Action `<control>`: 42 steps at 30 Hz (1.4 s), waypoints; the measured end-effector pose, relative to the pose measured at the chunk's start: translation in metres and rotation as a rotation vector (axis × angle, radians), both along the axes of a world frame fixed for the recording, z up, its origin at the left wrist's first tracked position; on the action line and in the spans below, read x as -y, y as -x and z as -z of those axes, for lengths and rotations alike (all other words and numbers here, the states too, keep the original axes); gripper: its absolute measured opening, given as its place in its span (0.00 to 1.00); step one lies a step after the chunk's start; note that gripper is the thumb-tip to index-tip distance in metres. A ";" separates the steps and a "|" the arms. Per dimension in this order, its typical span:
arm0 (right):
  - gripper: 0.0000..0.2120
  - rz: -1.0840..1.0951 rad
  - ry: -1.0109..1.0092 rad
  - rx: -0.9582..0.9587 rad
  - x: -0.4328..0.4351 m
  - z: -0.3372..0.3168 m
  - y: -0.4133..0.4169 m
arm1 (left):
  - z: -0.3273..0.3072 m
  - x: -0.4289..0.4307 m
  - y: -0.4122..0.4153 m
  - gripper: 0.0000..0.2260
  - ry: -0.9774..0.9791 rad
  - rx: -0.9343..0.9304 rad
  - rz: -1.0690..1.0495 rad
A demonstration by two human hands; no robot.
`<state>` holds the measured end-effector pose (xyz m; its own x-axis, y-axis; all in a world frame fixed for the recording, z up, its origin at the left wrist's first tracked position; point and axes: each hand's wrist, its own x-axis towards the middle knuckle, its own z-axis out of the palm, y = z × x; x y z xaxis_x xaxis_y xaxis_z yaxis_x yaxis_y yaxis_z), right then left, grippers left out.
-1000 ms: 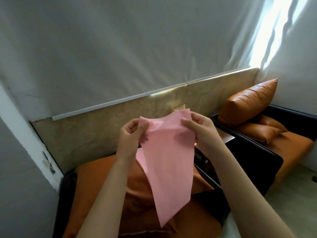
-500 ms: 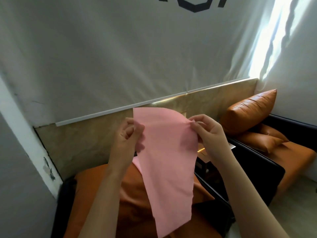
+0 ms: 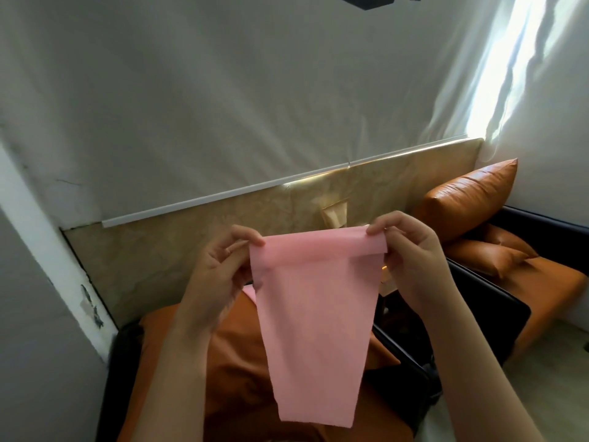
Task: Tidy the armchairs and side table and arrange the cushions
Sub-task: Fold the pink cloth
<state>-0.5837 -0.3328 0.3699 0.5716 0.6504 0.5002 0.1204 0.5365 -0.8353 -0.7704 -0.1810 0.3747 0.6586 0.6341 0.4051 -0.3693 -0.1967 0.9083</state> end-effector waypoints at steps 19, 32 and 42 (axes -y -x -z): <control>0.07 0.020 0.045 -0.063 -0.001 0.003 0.000 | 0.007 -0.007 -0.005 0.21 0.011 0.045 0.010; 0.14 0.166 0.195 0.167 0.004 -0.002 0.003 | 0.004 -0.006 0.000 0.12 -0.193 -0.123 -0.256; 0.04 0.126 0.201 0.262 0.003 -0.001 0.004 | -0.006 -0.007 0.016 0.11 -0.222 -0.218 -0.127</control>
<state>-0.5875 -0.3354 0.3710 0.5227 0.6833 0.5098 0.3991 0.3323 -0.8546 -0.7862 -0.1742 0.3812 0.6663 0.6288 0.4008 -0.1304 -0.4310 0.8929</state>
